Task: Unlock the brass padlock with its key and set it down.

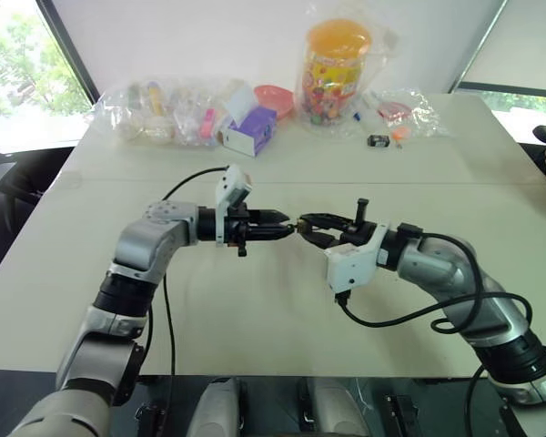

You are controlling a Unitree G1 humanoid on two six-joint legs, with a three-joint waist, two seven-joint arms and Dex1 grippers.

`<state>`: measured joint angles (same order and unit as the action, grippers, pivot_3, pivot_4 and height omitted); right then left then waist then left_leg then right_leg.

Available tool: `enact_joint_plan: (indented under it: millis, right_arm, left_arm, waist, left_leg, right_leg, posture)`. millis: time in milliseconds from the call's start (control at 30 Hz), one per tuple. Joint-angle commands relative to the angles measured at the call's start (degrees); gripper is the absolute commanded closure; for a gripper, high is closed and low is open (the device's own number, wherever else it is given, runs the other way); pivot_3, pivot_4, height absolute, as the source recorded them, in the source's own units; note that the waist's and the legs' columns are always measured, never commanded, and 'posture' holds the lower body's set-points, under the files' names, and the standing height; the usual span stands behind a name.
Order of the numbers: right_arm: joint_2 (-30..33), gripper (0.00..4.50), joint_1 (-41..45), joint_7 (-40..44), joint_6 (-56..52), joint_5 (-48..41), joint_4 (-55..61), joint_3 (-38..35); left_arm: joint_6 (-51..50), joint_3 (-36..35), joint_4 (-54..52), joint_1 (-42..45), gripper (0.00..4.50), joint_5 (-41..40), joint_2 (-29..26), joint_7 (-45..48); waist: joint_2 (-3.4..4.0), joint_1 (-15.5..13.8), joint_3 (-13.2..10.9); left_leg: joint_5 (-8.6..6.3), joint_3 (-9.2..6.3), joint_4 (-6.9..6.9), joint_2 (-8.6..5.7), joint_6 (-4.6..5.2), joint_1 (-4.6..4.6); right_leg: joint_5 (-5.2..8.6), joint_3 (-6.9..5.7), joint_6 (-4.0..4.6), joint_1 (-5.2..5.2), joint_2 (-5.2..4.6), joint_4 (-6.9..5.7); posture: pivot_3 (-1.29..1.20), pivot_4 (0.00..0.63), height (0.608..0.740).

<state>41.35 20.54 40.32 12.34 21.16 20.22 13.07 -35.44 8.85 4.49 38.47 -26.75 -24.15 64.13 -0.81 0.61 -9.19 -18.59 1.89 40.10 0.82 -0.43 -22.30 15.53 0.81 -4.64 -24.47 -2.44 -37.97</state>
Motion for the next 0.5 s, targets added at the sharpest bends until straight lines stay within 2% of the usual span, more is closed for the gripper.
enact_joint_plan:
  millis: [33,67,233,500]
  right_arm:
    - [-0.4,3.82,0.5,-0.1,0.2,-0.7,2.4,-1.2]
    - [-0.4,3.82,0.5,-0.1,0.2,-0.7,2.3,-1.3]
    - [-0.2,3.82,0.3,-0.1,0.3,-0.6,2.3,-1.4]
    - [-0.2,3.82,0.3,0.5,-0.1,-1.0,2.3,-1.1]
  left_arm:
    - [0.6,-0.3,-1.1,1.0,2.87,-0.8,0.0,1.1]
    - [0.7,-0.2,-1.2,1.0,2.87,-0.7,0.0,1.3]
    - [1.9,0.0,-1.5,0.5,4.36,-0.1,-0.3,2.1]
    - [8.3,1.9,-1.8,0.0,4.36,3.8,0.0,1.5]
  waist:
    - [0.00,0.0,0.0]
    - [0.00,0.0,0.0]
    - [0.00,0.0,0.0]
    - [0.00,0.0,0.0]
  left_leg:
    - [0.00,0.00,0.00,0.00,0.00,0.00]
    - [0.00,0.00,0.00,0.00,0.00,0.00]
    - [0.00,0.00,0.00,0.00,0.00,0.00]
    - [0.00,0.00,0.00,0.00,0.00,0.00]
  right_leg:
    - [0.00,0.00,0.00,0.00,0.00,0.00]
    - [0.00,0.00,0.00,0.00,0.00,0.00]
    - [0.00,0.00,0.00,0.00,0.00,0.00]
    - [0.00,0.00,0.00,0.00,0.00,0.00]
  posture:
    - [0.00,0.150,0.735]
    - [0.00,0.150,0.735]
    - [0.00,0.150,0.735]
    - [0.00,0.150,0.735]
